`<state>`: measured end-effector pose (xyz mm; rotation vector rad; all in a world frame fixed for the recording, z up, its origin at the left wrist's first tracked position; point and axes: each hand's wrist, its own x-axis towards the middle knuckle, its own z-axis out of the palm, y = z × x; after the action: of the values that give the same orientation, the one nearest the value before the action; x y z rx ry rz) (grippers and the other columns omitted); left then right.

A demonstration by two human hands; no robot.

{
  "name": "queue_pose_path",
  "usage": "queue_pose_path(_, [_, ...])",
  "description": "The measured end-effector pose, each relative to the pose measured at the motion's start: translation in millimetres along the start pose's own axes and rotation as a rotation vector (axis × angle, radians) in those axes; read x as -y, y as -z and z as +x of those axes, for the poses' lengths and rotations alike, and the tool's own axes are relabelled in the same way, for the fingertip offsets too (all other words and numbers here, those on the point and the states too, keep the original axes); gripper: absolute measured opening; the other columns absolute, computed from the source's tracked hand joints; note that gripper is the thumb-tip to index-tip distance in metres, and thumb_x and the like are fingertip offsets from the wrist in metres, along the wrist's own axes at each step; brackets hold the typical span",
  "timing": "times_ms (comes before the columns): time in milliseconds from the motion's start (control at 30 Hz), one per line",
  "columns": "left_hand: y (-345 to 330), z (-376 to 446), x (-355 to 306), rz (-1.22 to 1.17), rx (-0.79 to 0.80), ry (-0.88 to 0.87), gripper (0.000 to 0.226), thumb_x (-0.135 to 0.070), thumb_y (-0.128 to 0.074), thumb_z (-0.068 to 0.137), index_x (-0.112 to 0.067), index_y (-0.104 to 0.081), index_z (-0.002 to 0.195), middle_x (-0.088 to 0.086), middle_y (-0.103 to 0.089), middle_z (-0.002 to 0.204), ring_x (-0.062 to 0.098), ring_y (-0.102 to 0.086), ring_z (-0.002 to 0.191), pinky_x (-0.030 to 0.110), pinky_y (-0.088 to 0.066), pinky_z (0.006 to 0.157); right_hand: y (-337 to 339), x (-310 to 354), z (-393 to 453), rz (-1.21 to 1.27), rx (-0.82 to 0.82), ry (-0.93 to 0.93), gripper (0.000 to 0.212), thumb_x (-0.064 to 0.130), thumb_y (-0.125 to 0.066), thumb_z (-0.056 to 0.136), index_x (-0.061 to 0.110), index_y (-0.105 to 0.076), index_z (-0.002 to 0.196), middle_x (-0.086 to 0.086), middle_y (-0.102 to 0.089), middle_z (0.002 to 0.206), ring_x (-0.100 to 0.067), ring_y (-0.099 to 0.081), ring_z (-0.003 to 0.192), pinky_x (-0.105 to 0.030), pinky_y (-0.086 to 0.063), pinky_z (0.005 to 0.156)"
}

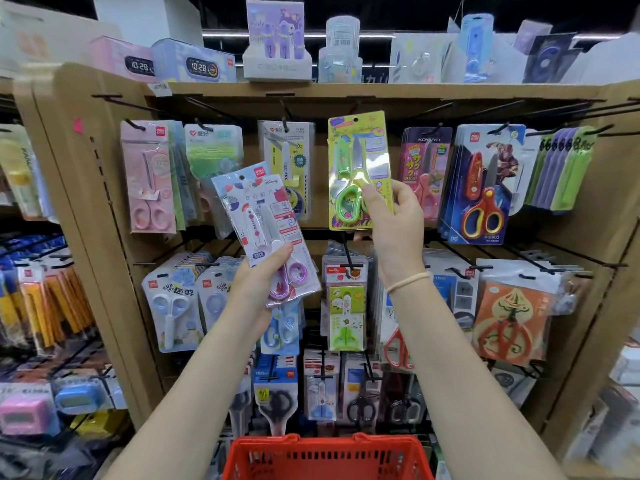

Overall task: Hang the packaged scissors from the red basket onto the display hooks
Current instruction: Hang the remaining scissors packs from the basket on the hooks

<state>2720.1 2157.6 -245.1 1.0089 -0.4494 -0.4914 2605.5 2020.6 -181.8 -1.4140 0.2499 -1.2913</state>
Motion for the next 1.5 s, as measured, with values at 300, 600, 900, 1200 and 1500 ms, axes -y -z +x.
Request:
queue_pose_path(300, [-18,-5,-9,0.010,0.031,-0.018,0.039,-0.017,-0.069,0.096,-0.014,-0.062,0.134,0.006,-0.074,0.111,0.010,-0.072,0.068,0.021,-0.053,0.047,-1,7,6,0.024,0.013,-0.023,0.013,0.025,-0.063,0.099,0.019,-0.058,0.110,-0.009,-0.071,0.108,-0.026,-0.072,0.087,-0.026,-0.052,0.049])
queue_pose_path(600, [-19,-8,-6,0.016,0.049,-0.028,0.036,-0.018,-0.069,0.095,-0.017,-0.063,0.131,0.007,-0.075,0.118,0.014,-0.074,0.080,0.021,-0.055,0.050,4,-2,0,-0.001,-0.010,-0.056,0.018,0.028,-0.065,0.098,0.017,-0.060,0.111,-0.010,-0.072,0.107,-0.028,-0.072,0.086,-0.028,-0.052,0.050])
queue_pose_path(900, [-20,-7,-5,0.023,0.046,-0.031,0.040,-0.020,-0.070,0.094,-0.018,-0.064,0.133,0.006,-0.075,0.122,0.023,-0.072,0.096,0.023,-0.057,0.054,-1,-26,16,-0.059,-0.017,-0.219,0.026,0.031,-0.065,0.098,0.009,-0.056,0.110,-0.007,-0.068,0.102,-0.007,-0.066,0.052,-0.027,-0.056,0.050])
queue_pose_path(1200, [-26,4,1,0.047,0.044,-0.038,0.040,-0.018,-0.074,0.091,-0.017,-0.065,0.130,0.004,-0.077,0.114,0.021,-0.076,0.096,0.029,-0.060,0.061,7,-47,-9,0.101,-0.069,-0.428,0.061,0.017,-0.070,0.094,0.011,-0.033,0.143,-0.012,-0.063,0.112,-0.017,-0.074,0.067,-0.024,-0.059,0.060])
queue_pose_path(1500, [-27,9,-7,0.124,0.069,-0.065,0.034,-0.019,-0.079,0.087,-0.016,-0.070,0.120,0.007,-0.078,0.110,0.028,-0.075,0.102,0.038,-0.060,0.079,-5,-40,-38,-0.234,0.370,-0.239,0.028,0.032,-0.081,0.084,0.011,-0.066,0.095,0.003,-0.064,0.078,0.000,-0.053,0.058,-0.011,-0.038,0.049])
